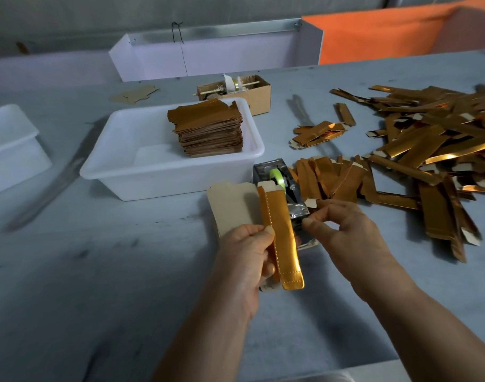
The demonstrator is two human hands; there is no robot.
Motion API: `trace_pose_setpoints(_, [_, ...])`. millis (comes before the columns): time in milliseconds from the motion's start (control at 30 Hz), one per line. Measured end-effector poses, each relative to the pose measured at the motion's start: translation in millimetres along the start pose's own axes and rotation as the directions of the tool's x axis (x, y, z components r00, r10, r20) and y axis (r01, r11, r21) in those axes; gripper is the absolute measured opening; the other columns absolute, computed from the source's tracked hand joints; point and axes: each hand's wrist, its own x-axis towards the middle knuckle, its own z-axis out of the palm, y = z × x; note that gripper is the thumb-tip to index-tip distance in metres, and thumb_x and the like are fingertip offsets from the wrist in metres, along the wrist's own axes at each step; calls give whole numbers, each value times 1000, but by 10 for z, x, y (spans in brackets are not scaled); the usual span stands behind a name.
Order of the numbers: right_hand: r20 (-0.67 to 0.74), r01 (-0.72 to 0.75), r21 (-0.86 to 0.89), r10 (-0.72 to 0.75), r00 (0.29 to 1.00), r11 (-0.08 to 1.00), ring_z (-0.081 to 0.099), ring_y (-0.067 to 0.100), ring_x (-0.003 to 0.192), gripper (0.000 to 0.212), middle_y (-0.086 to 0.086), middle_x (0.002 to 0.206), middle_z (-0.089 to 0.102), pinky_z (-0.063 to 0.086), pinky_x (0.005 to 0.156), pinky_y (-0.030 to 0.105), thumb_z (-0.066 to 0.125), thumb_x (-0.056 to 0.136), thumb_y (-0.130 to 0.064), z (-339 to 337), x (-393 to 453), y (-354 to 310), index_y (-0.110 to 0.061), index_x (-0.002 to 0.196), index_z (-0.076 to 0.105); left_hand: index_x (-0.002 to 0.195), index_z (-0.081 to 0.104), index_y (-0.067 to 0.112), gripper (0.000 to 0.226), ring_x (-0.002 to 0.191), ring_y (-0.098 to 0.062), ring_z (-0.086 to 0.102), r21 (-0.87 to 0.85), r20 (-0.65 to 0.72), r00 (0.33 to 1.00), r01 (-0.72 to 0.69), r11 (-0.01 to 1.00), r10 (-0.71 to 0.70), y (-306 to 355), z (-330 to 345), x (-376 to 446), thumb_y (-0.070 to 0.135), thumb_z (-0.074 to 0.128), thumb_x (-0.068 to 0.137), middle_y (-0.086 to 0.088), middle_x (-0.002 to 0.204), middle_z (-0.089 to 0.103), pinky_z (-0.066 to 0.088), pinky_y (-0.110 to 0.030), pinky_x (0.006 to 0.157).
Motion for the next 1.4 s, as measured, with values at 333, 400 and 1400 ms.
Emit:
trace_pose_setpoints(333, [-64, 91, -24, -92, 994, 996, 36, -2, 107, 17, -7, 133, 45, 29, 78, 12, 64, 85, -26, 163, -85, 82, -26, 69, 60, 100, 61, 11, 11, 88, -22, 72, 158, 82, 972, -232, 960, 221, 116, 49, -35, 20, 55, 96, -9, 96, 73, 59, -38, 78])
trace_pose_setpoints(400, [-69, 96, -7, -96, 993, 995, 38, 0, 110, 18, -7, 132, 46, 33, 83, 17, 64, 85, -26, 168, -97, 86, -27, 67, 59, 101, 61, 13, 12, 93, -24, 71, 202, 78, 972, -233, 951, 221, 129, 70, -23, 22, 56, 95, -9, 100, 72, 56, -47, 87])
trace_pose_setpoints(1400, [230, 268, 180, -305, 924, 946, 60, -1, 79, 23, -13, 82, 68, 46, 62, 8, 58, 85, -15, -276, -304, -297, -34, 87, 70, 92, 68, 5, 5, 82, -21, 73, 86, 101, 992, -84, 993, 75, 274, 54, -231, 7, 67, 87, -15, 96, 73, 59, -24, 66])
